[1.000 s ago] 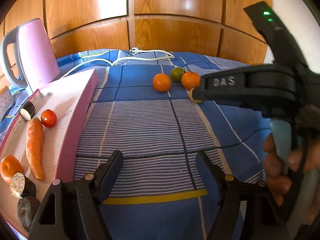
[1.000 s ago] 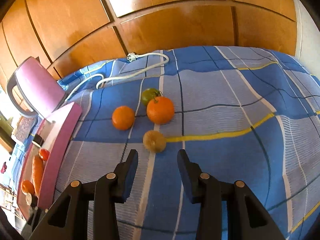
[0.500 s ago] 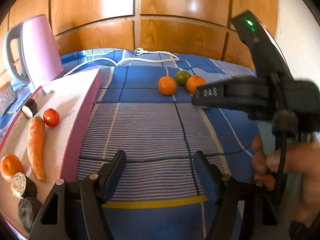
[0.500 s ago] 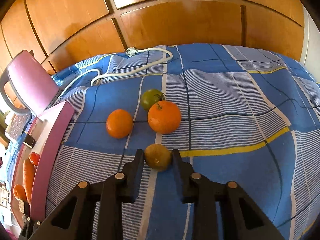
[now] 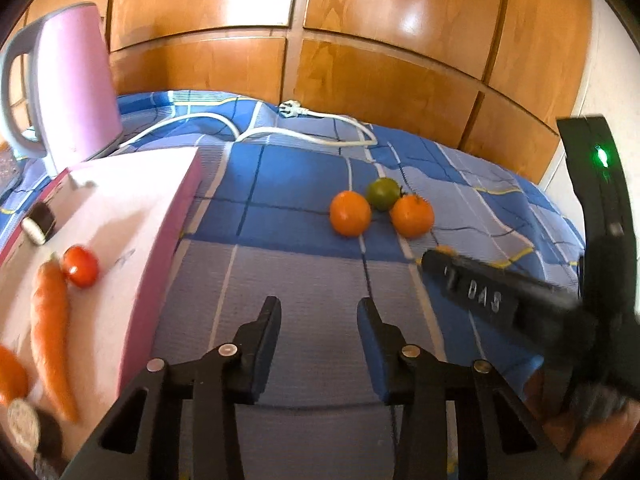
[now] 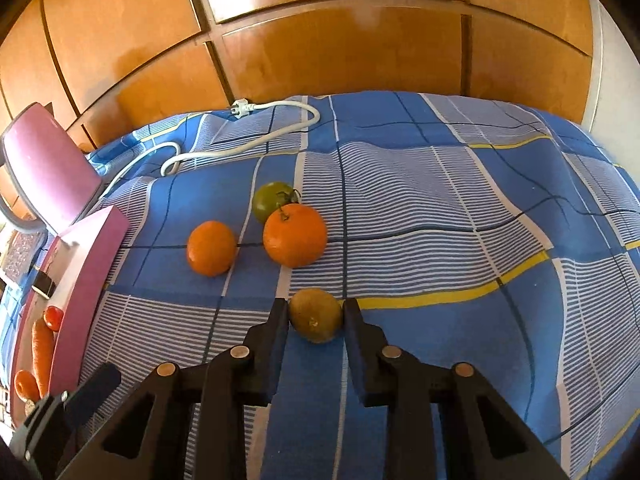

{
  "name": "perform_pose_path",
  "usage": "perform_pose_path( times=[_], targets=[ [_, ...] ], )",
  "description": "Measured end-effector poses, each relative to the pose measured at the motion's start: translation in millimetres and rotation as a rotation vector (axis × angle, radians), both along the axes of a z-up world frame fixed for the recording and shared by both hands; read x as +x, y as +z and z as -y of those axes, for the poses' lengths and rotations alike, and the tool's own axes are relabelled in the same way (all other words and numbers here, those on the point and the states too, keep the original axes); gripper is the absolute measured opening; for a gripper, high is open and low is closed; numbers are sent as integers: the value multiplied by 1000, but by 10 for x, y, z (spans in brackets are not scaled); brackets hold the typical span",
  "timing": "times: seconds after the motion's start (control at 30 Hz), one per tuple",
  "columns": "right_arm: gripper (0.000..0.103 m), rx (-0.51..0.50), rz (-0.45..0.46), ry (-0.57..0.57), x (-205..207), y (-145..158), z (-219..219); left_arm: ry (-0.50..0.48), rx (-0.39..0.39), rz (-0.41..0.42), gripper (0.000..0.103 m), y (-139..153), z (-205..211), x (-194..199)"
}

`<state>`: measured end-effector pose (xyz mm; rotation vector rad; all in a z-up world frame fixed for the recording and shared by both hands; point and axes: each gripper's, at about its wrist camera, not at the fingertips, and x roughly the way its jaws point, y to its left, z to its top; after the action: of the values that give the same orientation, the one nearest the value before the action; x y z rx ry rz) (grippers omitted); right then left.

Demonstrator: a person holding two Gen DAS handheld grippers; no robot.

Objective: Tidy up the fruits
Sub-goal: 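Grasp the small yellowish fruit with the right gripper while the left grasps an orange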

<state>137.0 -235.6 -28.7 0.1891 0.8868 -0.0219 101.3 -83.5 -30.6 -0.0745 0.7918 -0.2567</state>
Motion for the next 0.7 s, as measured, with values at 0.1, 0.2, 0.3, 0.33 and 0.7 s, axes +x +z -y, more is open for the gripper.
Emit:
perform_pose_path(
  times=[0.1, 0.2, 0.3, 0.33, 0.7],
  targets=[
    [28, 1, 0, 1, -2, 1, 9, -19, -21, -14, 38, 22, 50, 149],
    [28, 5, -1, -5, -6, 2, 16, -19, -29, -31, 38, 30, 77, 285],
    [28, 7, -4, -8, -4, 0, 29, -30, -54, -51, 38, 29, 88, 419],
    [28, 7, -6, -9, 0, -3, 28, -39, -55, -50, 38, 37, 107, 457],
    [28, 31, -12, -43, -4, 7, 114, -67, -68, -41, 53, 97, 276, 783]
  ],
)
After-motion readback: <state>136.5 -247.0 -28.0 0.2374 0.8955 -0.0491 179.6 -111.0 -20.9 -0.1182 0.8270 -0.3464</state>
